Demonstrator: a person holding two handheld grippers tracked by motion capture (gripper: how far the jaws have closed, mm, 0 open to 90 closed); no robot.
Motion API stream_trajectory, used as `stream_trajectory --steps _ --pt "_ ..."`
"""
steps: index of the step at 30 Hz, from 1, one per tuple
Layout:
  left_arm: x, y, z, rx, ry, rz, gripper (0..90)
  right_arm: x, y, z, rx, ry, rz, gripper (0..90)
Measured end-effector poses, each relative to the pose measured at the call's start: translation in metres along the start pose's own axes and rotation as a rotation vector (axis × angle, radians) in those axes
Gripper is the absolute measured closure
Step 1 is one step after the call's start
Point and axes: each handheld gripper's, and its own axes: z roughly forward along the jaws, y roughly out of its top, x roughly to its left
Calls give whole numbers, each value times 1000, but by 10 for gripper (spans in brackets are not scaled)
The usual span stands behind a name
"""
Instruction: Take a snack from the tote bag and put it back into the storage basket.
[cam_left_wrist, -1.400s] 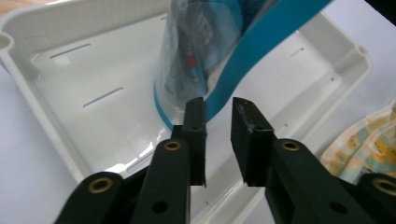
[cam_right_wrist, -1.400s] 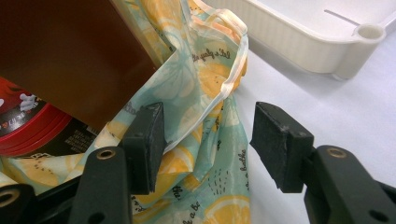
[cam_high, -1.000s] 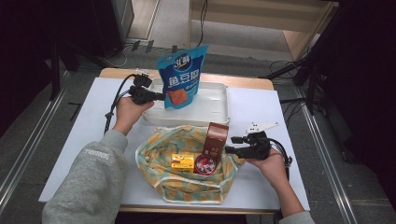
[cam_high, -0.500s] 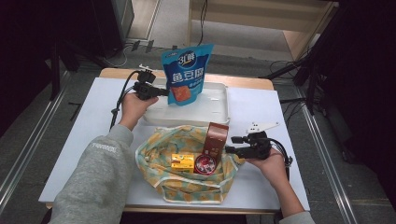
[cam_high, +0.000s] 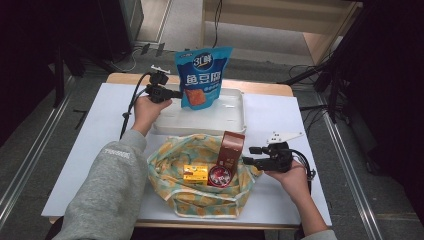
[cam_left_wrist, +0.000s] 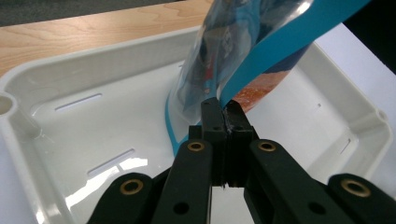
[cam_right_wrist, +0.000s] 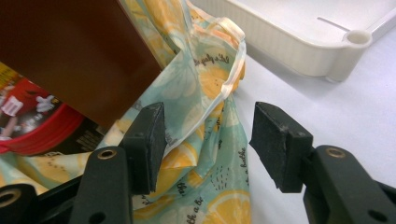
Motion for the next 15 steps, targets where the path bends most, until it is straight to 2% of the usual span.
stream_trajectory --steps 4,7,11,15 --pt "2 5 1 16 9 4 899 1 -2 -3 -5 -3 7 459" --pt "5 7 2 8 23 0 893 2 -4 -5 -11 -7 5 460" --pt "8 6 2 2 10 -17 882 4 -7 -10 -25 -10 12 460" --pt "7 6 0 9 -1 -5 861 5 -8 -12 -22 -12 13 461"
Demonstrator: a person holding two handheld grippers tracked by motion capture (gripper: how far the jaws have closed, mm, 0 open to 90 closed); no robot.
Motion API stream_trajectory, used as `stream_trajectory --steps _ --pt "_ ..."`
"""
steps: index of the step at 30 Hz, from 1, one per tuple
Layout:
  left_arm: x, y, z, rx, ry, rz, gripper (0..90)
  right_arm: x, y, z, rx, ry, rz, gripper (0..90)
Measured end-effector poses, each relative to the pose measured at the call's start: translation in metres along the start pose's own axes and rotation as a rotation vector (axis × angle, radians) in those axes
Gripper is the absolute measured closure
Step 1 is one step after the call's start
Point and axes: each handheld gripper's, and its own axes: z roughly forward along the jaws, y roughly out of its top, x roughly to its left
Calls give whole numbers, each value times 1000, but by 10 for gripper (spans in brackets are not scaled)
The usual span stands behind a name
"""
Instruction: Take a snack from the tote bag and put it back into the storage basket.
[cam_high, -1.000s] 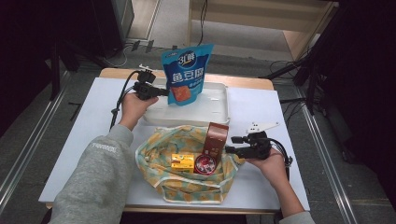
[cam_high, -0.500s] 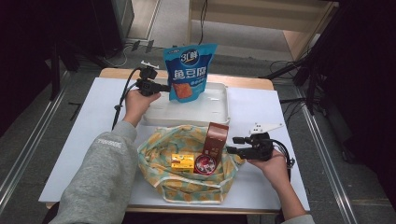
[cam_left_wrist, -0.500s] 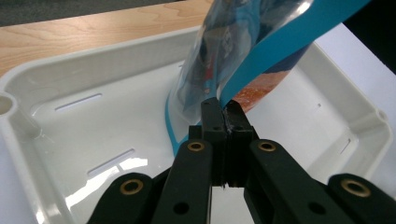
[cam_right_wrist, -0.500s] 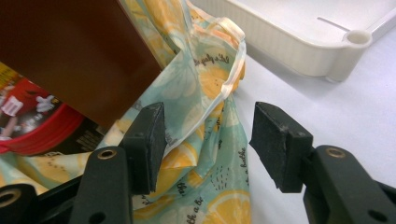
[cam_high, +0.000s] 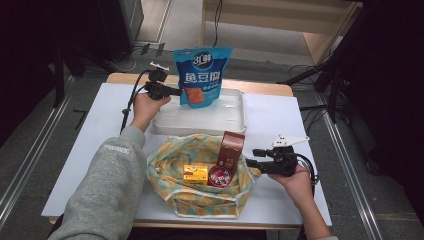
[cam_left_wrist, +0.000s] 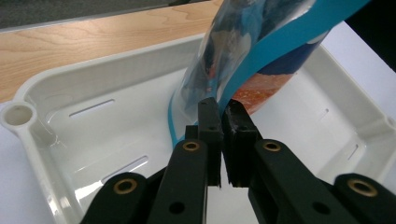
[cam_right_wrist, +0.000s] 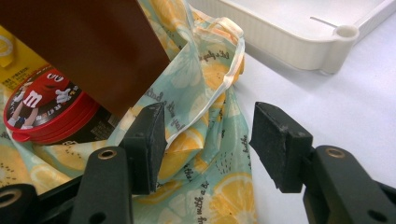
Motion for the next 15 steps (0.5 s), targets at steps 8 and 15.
stream_trajectory --steps 8,15 --pt "-1 -5 -6 59 -16 -3 719 1 1 -2 2 -1 -2 461" --pt "-5 -12 -17 65 -17 27 652 3 3 -5 -6 -2 26 460"
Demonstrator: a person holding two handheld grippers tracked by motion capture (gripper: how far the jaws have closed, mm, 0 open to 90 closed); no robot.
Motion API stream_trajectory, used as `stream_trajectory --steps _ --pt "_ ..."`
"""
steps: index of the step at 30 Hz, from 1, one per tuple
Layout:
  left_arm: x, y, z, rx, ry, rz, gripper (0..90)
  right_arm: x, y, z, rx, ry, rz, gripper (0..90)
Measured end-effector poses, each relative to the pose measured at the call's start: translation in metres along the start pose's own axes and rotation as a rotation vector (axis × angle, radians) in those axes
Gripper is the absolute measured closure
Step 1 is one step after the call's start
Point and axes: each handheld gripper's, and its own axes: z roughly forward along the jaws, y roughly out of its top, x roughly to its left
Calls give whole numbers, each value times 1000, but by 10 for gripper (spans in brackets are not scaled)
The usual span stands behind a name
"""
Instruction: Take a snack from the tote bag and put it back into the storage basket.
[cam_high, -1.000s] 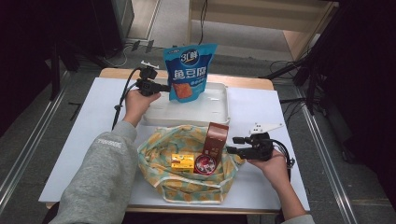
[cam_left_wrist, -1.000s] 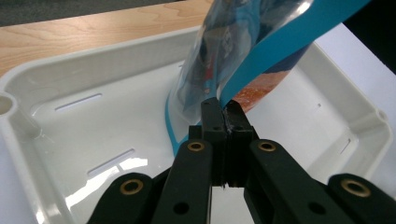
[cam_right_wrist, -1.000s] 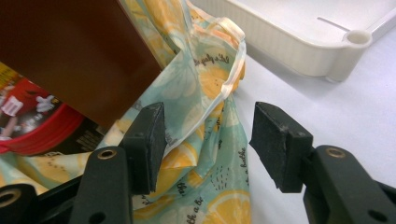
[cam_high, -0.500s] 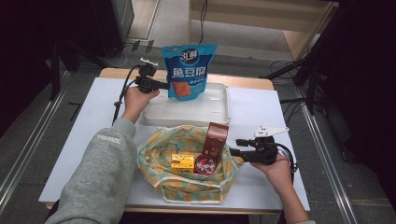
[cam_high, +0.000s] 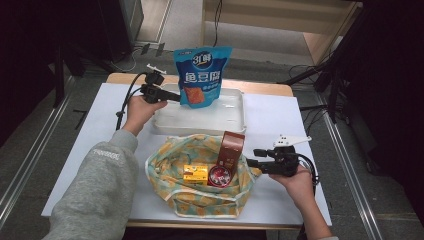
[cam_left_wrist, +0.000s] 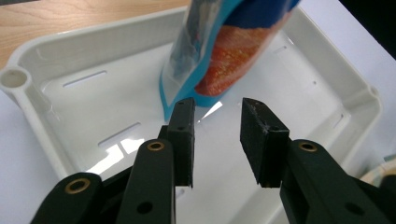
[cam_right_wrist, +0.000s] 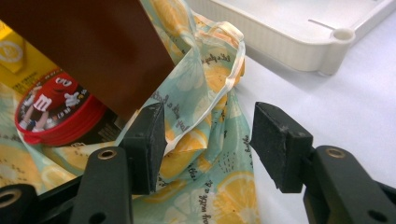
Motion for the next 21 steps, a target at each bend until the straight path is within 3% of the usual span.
stream_trajectory --steps 6,8,11,13,16,21 --pt "-5 -8 -11 1 -34 7 625 3 2 -2 3 -6 -8 463" --pt "-8 -11 -15 2 -26 23 619 4 2 -1 7 -7 -10 462" --pt "-11 -16 -21 4 -76 52 580 4 2 -1 5 -4 -16 460" --pt "-16 -20 -24 11 -73 68 567 5 3 0 21 1 -12 458" --pt "-22 -25 -28 36 -95 88 545 8 4 2 38 1 -14 458" --pt "-32 -33 -31 71 -96 105 519 10 5 2 31 11 -22 458"
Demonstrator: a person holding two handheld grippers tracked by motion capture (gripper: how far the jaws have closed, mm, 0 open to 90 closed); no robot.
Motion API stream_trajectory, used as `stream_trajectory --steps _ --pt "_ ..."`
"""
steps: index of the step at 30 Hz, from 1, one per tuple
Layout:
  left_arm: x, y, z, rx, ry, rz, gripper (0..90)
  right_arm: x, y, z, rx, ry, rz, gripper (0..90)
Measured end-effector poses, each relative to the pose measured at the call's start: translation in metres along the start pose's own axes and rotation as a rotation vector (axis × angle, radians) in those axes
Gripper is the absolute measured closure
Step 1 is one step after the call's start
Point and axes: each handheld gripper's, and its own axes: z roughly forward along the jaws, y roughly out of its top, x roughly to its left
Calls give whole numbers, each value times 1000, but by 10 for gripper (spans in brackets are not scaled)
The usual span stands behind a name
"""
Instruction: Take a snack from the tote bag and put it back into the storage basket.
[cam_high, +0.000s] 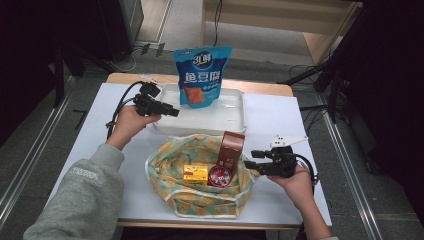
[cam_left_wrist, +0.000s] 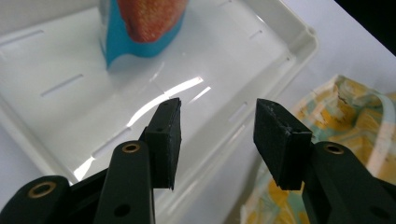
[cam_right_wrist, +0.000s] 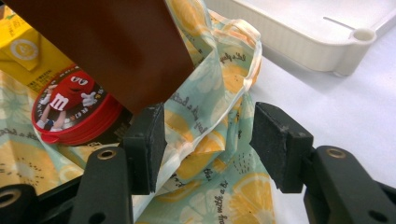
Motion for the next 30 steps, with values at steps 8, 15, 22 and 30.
stream_trajectory --steps 8,15,22,30 --pt "-8 -15 -6 -14 -33 -22 504 0 0 -1 5 14 -3 456" --pt "-14 -26 -11 -8 -41 -18 498 2 2 -4 -2 18 -27 454" --pt "-22 -39 -20 -34 -53 -10 490 6 4 -5 5 32 -41 445" --pt "-29 -55 -27 -49 -58 -16 483 12 11 -8 4 39 -59 441"
